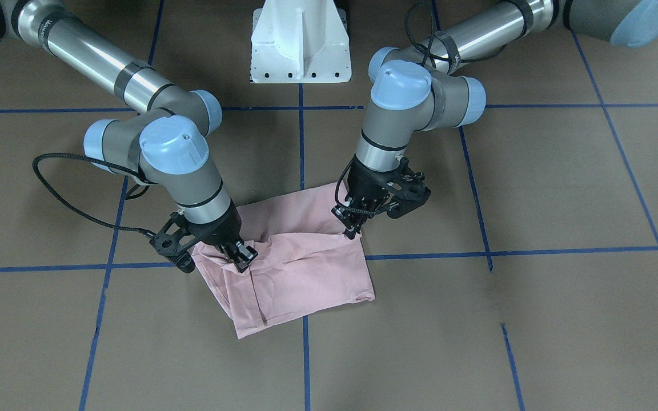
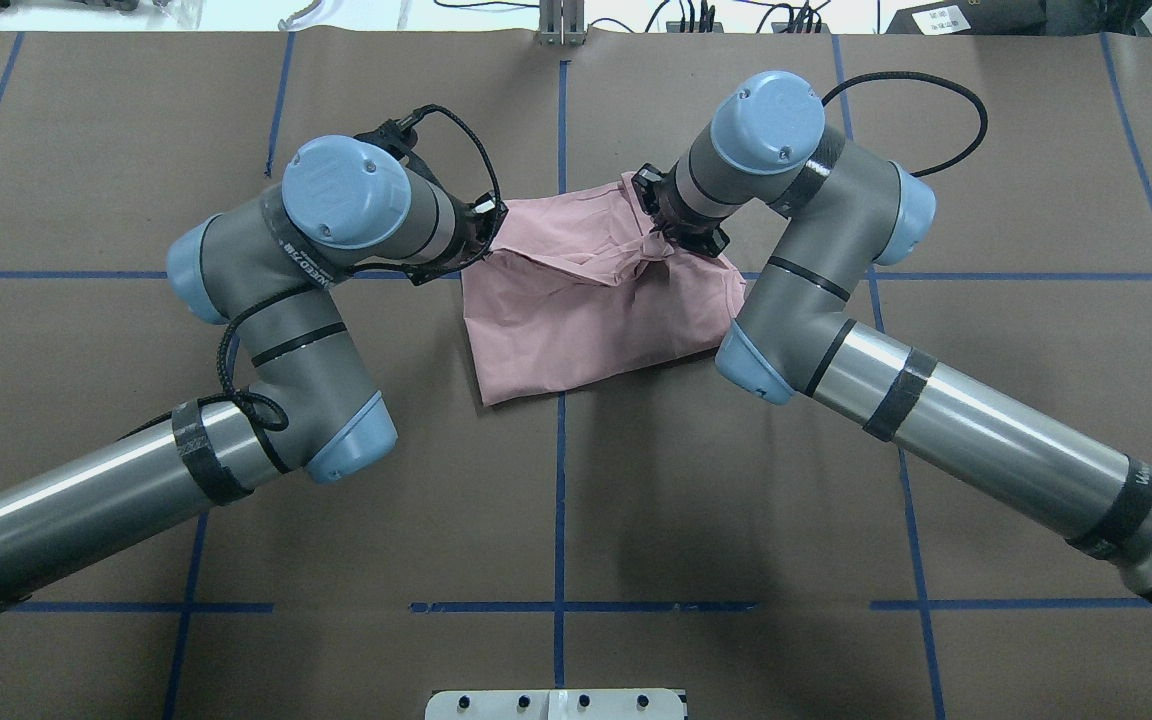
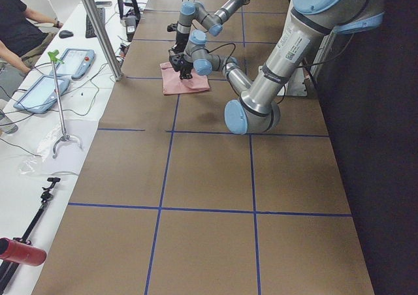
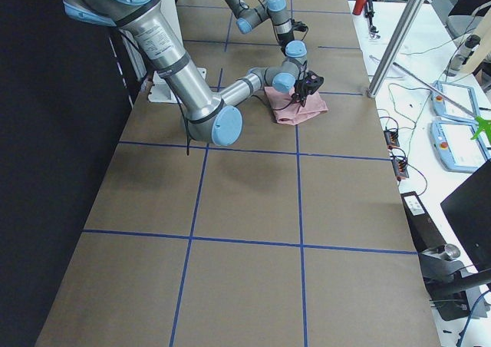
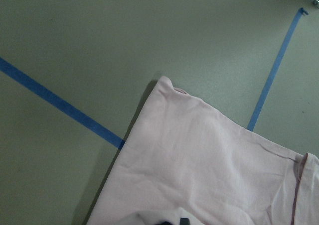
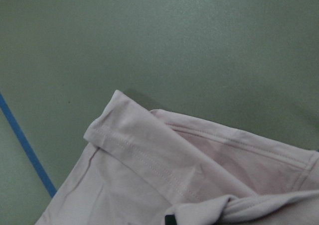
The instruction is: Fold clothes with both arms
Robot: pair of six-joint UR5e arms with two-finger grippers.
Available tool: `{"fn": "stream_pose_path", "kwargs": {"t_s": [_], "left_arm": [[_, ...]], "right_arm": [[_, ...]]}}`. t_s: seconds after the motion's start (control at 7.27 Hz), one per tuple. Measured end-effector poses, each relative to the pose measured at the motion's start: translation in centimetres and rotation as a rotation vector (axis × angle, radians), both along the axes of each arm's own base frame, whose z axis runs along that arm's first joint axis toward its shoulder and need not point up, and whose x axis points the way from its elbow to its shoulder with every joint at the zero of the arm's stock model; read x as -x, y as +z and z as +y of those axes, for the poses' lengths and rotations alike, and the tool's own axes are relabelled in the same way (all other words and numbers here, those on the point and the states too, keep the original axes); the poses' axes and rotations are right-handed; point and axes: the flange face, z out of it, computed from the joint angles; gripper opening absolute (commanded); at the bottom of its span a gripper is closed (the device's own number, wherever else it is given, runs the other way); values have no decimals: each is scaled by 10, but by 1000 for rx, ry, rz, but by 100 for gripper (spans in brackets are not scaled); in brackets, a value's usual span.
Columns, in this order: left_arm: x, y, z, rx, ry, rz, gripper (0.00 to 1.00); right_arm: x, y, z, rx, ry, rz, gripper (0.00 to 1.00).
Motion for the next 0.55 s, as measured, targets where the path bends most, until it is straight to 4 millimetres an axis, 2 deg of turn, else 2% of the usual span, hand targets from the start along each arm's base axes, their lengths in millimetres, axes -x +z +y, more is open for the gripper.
{"fn": "stream_pose_path", "kwargs": {"t_s": [0.14,0.28,0.41,0.55], "left_arm": [[0,6,-39,3,-38,-11,46],[5,9,-70,-4,-65,-19,63],[11,10,-86,-16,-75,-28,99],[14,12,-92,-29,-72,-37,100]], "right_arm": [[-2,3,-23,6,16,16,85],[-6,-2,-48,8,29,29,100],[-10,-6,-65,5,32,40,100],[-14,-8,-75,-4,29,50,100]]}}
